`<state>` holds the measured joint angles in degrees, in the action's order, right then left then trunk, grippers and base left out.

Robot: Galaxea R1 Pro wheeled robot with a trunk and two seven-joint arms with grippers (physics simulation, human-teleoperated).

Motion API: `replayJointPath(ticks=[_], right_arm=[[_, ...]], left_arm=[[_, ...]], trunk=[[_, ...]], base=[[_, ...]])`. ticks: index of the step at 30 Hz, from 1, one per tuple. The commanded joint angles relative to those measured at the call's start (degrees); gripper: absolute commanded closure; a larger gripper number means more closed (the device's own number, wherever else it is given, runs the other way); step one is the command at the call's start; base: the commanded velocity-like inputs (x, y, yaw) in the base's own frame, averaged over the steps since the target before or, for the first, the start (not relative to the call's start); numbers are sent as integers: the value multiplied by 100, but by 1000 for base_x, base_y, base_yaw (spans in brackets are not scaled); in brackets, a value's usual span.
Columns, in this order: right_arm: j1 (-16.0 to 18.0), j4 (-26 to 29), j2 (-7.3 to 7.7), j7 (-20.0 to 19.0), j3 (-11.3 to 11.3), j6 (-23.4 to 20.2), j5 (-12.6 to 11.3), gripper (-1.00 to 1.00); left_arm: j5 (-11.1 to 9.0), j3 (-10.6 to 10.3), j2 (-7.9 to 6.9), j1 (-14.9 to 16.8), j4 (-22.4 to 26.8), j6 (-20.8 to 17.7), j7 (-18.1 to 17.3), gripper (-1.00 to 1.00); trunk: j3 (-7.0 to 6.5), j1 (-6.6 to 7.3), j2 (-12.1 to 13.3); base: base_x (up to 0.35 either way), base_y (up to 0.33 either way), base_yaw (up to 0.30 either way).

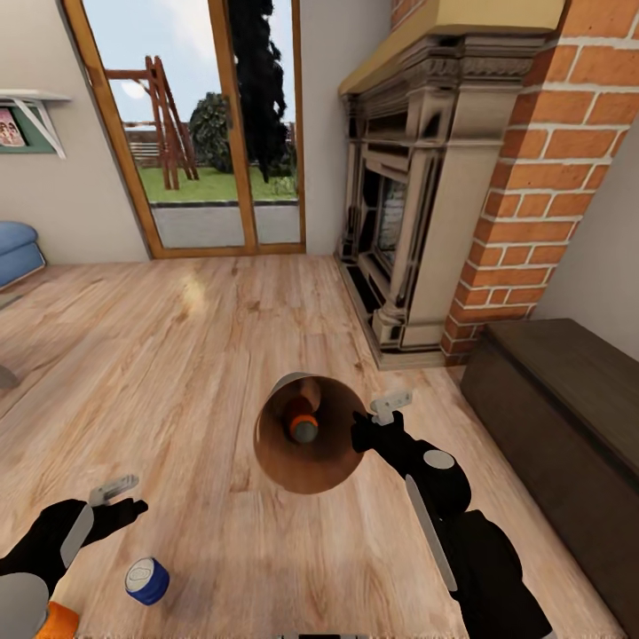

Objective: Put the three can of soda from the living room inside the tash can in the kitchen.

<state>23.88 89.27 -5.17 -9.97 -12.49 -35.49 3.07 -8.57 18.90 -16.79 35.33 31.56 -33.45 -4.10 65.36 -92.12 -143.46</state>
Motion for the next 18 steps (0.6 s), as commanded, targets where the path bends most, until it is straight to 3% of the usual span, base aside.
replayJointPath(ticks=[1,15,18], right_arm=[[3,11,-2,-40,1,-6,-69,100],[3,11,-2,-37,1,-3,-60,100],[7,18,1,-37,13,-8,-45,100]], left_arm=[[-2,3,0,0,-4,-6,2,-100],[3,9,7,0,-2,-10,6,-100],[4,4,8,0,-1,9,6,-100]], trunk=[[22,-2,-2],[332,-38,-21],[332,-38,-21]], base=[[0,0,0],[0,0,0],[0,0,0]])
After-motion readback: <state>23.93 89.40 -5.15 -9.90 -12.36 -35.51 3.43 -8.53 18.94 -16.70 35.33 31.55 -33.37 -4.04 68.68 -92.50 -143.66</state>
